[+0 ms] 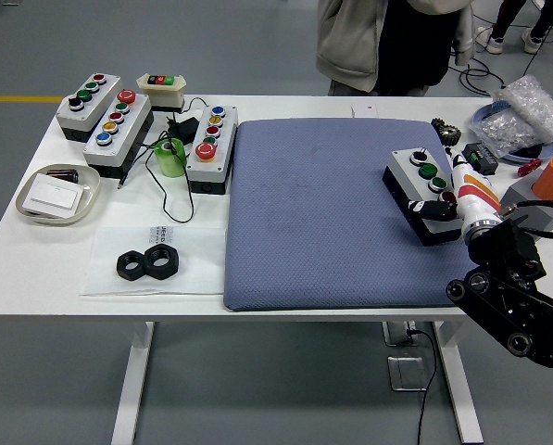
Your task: Pick up the button,place it on the desk,press the button,press the button
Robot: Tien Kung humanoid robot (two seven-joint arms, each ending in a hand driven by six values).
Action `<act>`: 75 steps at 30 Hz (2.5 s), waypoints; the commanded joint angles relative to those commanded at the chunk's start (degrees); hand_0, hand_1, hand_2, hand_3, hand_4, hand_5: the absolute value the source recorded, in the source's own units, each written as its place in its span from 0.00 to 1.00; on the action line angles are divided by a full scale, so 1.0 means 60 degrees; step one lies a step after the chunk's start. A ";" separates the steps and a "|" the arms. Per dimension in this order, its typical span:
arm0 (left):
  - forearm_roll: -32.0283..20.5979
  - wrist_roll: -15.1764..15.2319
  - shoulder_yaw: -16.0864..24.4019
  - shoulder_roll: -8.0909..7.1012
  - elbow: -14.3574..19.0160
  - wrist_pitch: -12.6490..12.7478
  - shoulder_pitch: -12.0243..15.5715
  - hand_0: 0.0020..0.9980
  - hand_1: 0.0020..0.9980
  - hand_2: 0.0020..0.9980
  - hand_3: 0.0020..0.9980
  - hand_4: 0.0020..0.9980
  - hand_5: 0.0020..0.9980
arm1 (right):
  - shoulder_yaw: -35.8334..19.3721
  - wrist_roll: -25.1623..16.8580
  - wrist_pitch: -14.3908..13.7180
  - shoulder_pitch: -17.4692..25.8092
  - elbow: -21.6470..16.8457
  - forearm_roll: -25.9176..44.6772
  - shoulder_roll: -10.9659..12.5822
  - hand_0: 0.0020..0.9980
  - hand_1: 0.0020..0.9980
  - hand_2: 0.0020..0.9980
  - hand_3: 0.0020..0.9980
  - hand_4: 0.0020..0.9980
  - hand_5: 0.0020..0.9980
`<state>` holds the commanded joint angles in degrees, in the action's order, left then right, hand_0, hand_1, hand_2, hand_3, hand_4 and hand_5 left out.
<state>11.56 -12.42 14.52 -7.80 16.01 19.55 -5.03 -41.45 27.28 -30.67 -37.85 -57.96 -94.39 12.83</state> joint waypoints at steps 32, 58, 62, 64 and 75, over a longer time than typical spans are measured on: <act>-0.0203 0.0080 -0.0138 -0.0010 0.0016 0.0025 -0.0086 0.77 0.80 0.88 0.80 0.57 1.00 | 0.0511 0.0867 0.0495 -0.0719 0.1200 0.0032 -0.0356 0.61 0.52 0.64 0.83 0.92 0.18; -0.0222 0.0094 -0.0148 -0.0019 -0.0003 0.0024 -0.0086 0.77 0.80 0.89 0.80 0.56 1.00 | 0.2119 -0.2039 0.0588 -0.0900 -0.0289 0.0173 0.0992 0.26 0.24 0.39 0.54 0.79 0.00; -0.0155 0.0068 -0.0101 -0.0010 -0.0011 0.0025 -0.0067 0.77 0.80 0.89 0.80 0.56 1.00 | 0.2395 -0.3566 0.1101 -0.0962 -0.0775 0.0212 0.1327 0.26 0.24 0.39 0.54 0.79 0.00; -0.0132 0.0058 -0.0081 -0.0010 -0.0013 0.0024 -0.0054 0.77 0.80 0.89 0.80 0.56 1.00 | 0.2591 -0.4229 0.1329 -0.1036 -0.0961 0.0133 0.1461 0.26 0.23 0.39 0.54 0.79 0.00; -0.0047 0.0038 -0.0028 -0.0011 -0.0020 0.0022 -0.0029 0.77 0.80 0.89 0.80 0.56 1.00 | 0.3770 -0.5974 0.2044 -0.1480 -0.1447 -0.1070 0.1807 0.26 0.24 0.39 0.56 0.83 0.01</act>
<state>11.28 -12.19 14.35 -7.87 15.89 19.68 -5.20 -18.83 -8.56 -18.41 -46.74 -66.65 -100.81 23.67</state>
